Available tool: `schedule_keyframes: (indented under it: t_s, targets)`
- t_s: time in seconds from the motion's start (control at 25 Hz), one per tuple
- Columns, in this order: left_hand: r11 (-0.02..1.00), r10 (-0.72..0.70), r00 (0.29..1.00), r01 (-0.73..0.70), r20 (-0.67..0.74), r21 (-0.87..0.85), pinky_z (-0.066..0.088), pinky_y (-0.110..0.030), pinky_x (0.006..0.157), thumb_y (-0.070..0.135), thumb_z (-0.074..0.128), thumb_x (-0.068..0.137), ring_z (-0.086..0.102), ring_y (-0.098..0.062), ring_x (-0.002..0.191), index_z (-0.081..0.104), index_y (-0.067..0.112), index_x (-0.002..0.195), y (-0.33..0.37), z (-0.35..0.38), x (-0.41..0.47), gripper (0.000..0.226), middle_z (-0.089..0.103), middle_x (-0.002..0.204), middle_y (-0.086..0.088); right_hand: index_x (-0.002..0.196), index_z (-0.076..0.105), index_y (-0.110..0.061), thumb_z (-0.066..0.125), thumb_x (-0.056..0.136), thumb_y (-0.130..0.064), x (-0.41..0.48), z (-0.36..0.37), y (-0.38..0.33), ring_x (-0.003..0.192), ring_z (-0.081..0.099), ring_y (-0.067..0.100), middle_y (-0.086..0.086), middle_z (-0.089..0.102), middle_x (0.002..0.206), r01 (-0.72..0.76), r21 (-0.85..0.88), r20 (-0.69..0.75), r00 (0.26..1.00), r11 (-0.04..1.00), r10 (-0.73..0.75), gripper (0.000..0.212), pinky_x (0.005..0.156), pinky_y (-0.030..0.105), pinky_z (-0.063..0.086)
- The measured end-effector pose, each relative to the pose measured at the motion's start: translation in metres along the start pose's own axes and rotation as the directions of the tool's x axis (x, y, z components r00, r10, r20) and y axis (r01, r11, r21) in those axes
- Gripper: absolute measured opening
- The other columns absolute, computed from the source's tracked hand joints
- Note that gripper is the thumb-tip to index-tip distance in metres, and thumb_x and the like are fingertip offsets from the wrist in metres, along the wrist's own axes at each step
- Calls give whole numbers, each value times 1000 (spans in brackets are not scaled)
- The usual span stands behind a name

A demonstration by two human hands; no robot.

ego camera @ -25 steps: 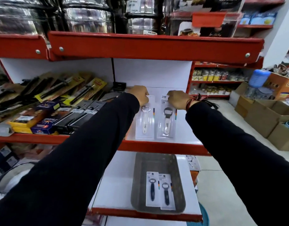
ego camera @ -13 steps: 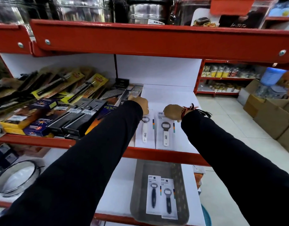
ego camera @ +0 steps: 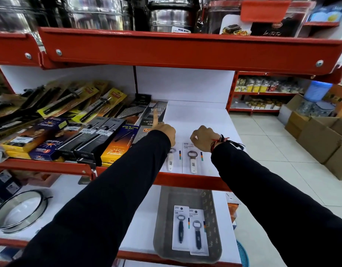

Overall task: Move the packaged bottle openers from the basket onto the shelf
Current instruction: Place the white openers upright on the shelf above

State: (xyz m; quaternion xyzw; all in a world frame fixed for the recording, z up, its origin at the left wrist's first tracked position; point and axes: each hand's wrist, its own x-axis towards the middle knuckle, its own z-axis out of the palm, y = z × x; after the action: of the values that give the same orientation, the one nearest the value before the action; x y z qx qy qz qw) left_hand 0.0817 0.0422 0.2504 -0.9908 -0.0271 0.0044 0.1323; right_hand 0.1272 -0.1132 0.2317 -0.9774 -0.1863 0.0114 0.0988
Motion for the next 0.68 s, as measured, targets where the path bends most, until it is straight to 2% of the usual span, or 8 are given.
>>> schedule_keyframes:
  t_s: [0.08, 0.2, 0.28, 0.36, 0.48, 0.56, 0.68]
  targets:
    - [998, 20, 996, -25, -88, -49, -12, -62, 121, 29, 39, 99, 59, -23, 123, 69, 25, 119, -2, -4, -10, 36, 68, 120, 2, 119, 65, -18, 40, 98, -34, -11, -5, 0, 116, 53, 34, 11, 55, 126, 4, 2, -99, 995, 1000, -4, 36, 90, 41, 47]
    - [982, 1, 961, -54, -277, -183, 9, -52, 124, 35, 37, 100, 61, -22, 119, 64, 26, 123, -3, -10, -32, 36, 66, 125, 1, 106, 68, -22, 39, 97, -46, -33, -10, 1, 102, 63, 29, 5, 64, 111, 43, 104, -277, 961, 994, -12, 39, 81, 36, 50]
    - [964, -34, 907, -81, -421, -254, 29, -42, 112, 37, 36, 100, 65, -22, 109, 65, 24, 115, 0, -12, -55, 36, 70, 113, 3, 98, 66, -23, 36, 95, -51, -51, -15, -3, 88, 66, 25, -1, 66, 97, 46, 139, -373, 928, 989, 9, 41, 68, 29, 43]
    - [940, -55, 845, -136, -533, -312, 43, -36, 92, 40, 37, 99, 66, -23, 96, 67, 22, 104, 3, -11, -87, 36, 72, 100, 3, 90, 63, -26, 34, 93, -53, -83, -17, -11, 73, 62, 21, -7, 63, 81, 74, 144, -472, 882, 987, 3, 40, 59, 26, 36]
    - [877, -54, 825, -229, -562, -422, 44, -30, 68, 46, 42, 96, 64, -19, 82, 65, 23, 90, 8, -8, -131, 33, 68, 85, 5, 77, 52, -30, 35, 94, -52, -129, -15, -16, 60, 52, 16, -8, 60, 68, 141, 84, -579, 813, 986, -67, 32, 52, 25, 30]
    - [857, -29, 834, -263, -551, -443, 43, -27, 63, 49, 43, 93, 62, -15, 81, 62, 26, 85, 13, 1, -161, 31, 65, 81, 7, 74, 45, -30, 36, 95, -50, -161, -5, -16, 57, 49, 14, -8, 55, 64, 184, 47, -611, 783, 982, -117, 31, 49, 25, 29]
    - [847, 32, 857, -297, -515, -441, 48, -28, 62, 53, 41, 89, 62, -13, 79, 60, 28, 85, 26, 29, -196, 31, 65, 80, 9, 73, 39, -31, 38, 97, -48, -202, 26, -12, 54, 45, 10, -10, 47, 59, 229, 44, -609, 778, 972, -155, 29, 49, 25, 30]
